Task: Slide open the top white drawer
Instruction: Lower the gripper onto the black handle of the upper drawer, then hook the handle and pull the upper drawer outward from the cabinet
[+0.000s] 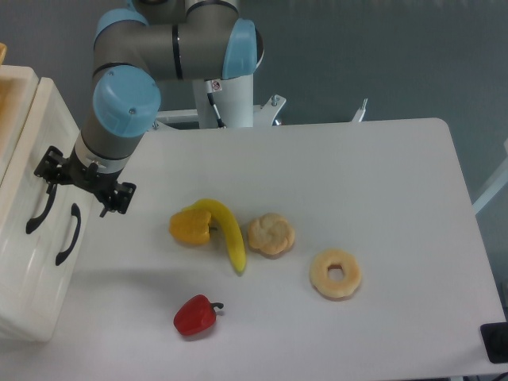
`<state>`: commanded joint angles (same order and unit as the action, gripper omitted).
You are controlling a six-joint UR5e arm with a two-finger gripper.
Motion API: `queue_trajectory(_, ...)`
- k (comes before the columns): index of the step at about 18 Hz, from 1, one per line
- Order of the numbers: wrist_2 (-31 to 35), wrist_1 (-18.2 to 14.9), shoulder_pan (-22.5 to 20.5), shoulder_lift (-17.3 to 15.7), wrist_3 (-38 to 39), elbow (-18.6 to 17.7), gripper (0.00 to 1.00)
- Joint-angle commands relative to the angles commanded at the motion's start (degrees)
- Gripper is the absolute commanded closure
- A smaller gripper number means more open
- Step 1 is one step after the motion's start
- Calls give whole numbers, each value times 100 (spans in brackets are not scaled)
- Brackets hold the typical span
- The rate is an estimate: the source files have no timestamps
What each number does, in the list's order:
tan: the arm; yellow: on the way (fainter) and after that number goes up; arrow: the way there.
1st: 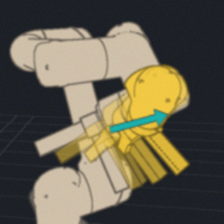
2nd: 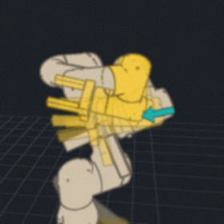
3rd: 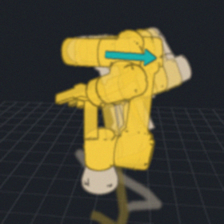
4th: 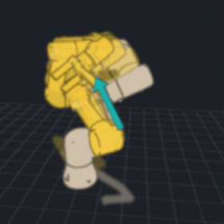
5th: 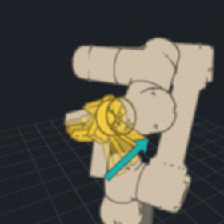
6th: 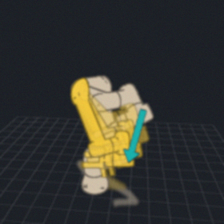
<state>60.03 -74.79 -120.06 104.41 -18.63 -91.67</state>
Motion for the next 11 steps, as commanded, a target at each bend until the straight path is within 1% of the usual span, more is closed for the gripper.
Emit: queue_trajectory(11, -26, 9, 62, 158, 79, 0, 0)
